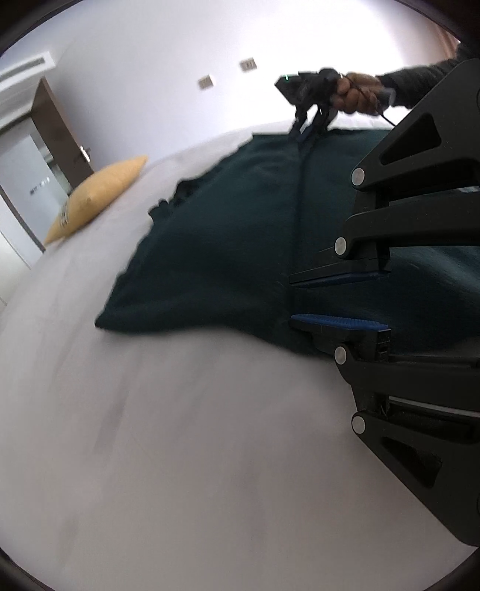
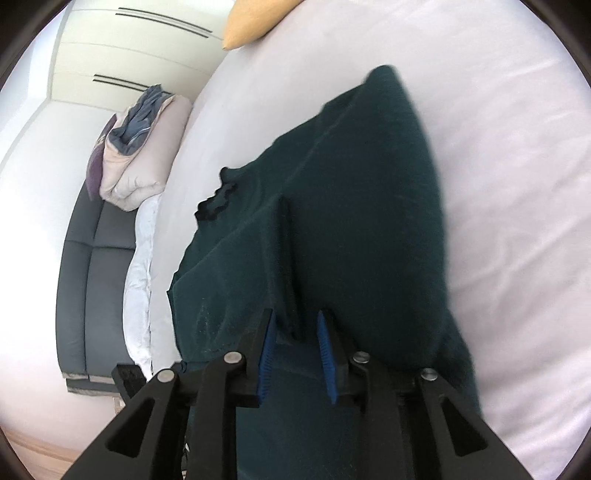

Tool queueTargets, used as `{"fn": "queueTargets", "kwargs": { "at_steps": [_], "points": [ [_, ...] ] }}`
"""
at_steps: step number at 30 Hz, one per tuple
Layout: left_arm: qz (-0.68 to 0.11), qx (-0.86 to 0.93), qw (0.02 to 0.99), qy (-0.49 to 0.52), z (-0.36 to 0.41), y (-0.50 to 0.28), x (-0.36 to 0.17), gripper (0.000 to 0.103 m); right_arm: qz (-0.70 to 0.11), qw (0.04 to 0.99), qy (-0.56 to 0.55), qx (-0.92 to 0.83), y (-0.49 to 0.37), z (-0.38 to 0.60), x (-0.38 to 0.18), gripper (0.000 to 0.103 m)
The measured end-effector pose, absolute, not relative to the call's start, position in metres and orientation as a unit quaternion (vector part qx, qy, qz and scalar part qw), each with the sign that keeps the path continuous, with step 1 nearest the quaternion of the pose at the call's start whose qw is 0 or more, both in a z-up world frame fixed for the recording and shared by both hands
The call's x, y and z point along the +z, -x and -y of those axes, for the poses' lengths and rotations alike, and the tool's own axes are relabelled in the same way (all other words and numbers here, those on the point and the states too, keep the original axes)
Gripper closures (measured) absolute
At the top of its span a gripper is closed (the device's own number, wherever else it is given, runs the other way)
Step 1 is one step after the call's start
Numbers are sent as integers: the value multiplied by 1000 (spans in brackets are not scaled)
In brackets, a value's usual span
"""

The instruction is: Fold small clothes

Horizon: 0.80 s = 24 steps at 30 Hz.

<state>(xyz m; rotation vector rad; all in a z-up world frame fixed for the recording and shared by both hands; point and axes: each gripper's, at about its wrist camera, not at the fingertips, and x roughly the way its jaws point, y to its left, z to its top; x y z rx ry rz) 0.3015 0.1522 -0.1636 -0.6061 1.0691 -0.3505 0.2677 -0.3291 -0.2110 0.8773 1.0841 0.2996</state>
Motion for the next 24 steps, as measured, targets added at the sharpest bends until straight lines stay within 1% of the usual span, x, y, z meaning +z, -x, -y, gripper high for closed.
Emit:
{"fn": "queueTargets", "kwargs": {
  "at_steps": [1,3,4,5,7,8,9,10,15,19,24],
  "points": [
    [-499,-161,804,282,-152,-296,-162,88,-497,759,-400,130,-264,330,-209,78],
    [-497,-154,807,281,-154,-281,-157,88,-494,771,-386,110,-250,332,-201,73],
    [-496,-152,807,281,-156,-277,-154,88,-490,778,-379,105,-240,331,-196,64],
    [-495,-150,809,281,-155,-268,-150,87,-484,784,-373,104,-230,331,-190,52],
    [-490,-147,813,278,-152,-250,-143,73,-465,804,-357,99,-200,330,-176,39],
    [-486,-149,813,283,-150,-239,-140,45,-456,812,-350,97,-185,329,-171,37],
    [-482,-148,813,290,-151,-228,-139,18,-449,819,-344,100,-170,328,-168,36],
    [-475,-142,816,296,-152,-215,-135,14,-446,821,-340,108,-152,328,-167,36],
    [-496,-160,795,311,-147,-166,-140,13,-440,821,-338,135,-79,326,-176,36],
    [-521,-174,781,296,-143,-132,-146,13,-427,816,-367,132,-31,339,-187,36],
    [-544,-186,762,300,-146,-102,-158,13,-420,806,-399,126,-5,356,-195,36]
  ]
}}
